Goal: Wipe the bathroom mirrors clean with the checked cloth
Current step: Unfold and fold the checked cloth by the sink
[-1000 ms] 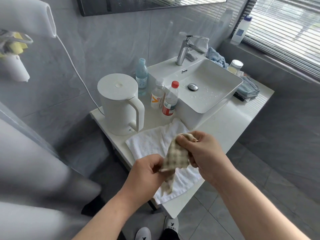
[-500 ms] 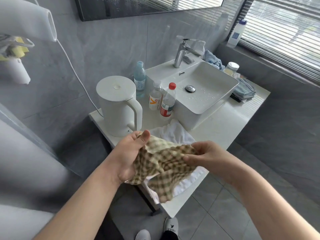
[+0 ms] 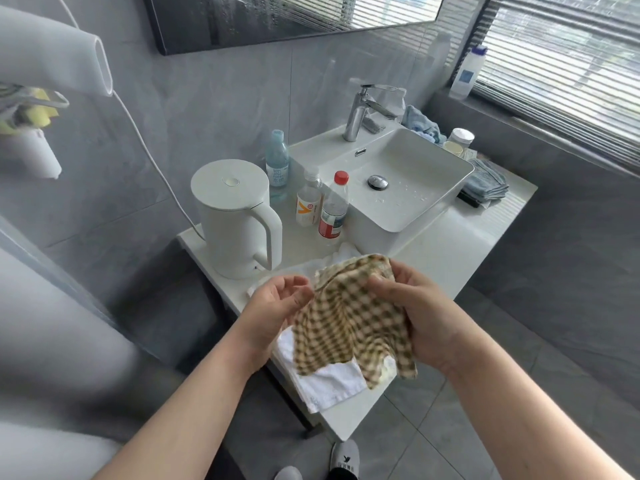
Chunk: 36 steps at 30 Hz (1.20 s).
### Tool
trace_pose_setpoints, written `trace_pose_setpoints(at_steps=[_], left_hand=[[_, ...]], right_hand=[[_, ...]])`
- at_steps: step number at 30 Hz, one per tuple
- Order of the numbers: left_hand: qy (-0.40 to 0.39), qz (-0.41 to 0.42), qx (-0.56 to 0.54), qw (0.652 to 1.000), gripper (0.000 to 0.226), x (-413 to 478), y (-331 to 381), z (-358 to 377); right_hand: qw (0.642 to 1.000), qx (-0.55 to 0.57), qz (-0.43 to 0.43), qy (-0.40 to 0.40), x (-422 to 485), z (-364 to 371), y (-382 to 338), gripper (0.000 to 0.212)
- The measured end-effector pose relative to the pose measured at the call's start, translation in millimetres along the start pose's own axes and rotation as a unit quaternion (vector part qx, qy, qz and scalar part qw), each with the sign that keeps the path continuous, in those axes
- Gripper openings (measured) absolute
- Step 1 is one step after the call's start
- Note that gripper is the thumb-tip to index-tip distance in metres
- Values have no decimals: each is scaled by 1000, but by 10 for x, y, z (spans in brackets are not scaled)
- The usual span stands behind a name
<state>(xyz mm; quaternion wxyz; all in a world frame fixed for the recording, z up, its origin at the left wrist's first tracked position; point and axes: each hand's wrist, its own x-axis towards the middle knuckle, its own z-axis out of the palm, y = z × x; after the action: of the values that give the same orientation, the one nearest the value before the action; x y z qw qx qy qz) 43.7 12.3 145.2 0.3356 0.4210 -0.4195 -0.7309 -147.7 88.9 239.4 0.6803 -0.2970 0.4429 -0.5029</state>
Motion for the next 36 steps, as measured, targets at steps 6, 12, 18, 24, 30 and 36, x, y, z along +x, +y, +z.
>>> trace_pose_setpoints(at_steps=[6,12,18,24,30,36], left_hand=[[136,-188,-100,968,20,19,-495,124],[-92,-216,-46,971,55,-90,-629,265],[-130,-93,-198,967,64,32,-443,125],[-85,-96,-378,917,35,34,-298,117],[-87,-106,-425,895,85,-6,-226,165],[-42,-160,-365,916,73,-36,-192,111]], right_hand=[[997,59,-10,41,-1,18,-90,20],[986,159,-21,45,4,6,-110,40],[978,197,-6,70,-33,-73,-105,44],[973,213,15,85,-81,-106,-63,34],[968,219,19,123,-36,-105,-64,39],[956,227,5,188,30,-134,-58,38]])
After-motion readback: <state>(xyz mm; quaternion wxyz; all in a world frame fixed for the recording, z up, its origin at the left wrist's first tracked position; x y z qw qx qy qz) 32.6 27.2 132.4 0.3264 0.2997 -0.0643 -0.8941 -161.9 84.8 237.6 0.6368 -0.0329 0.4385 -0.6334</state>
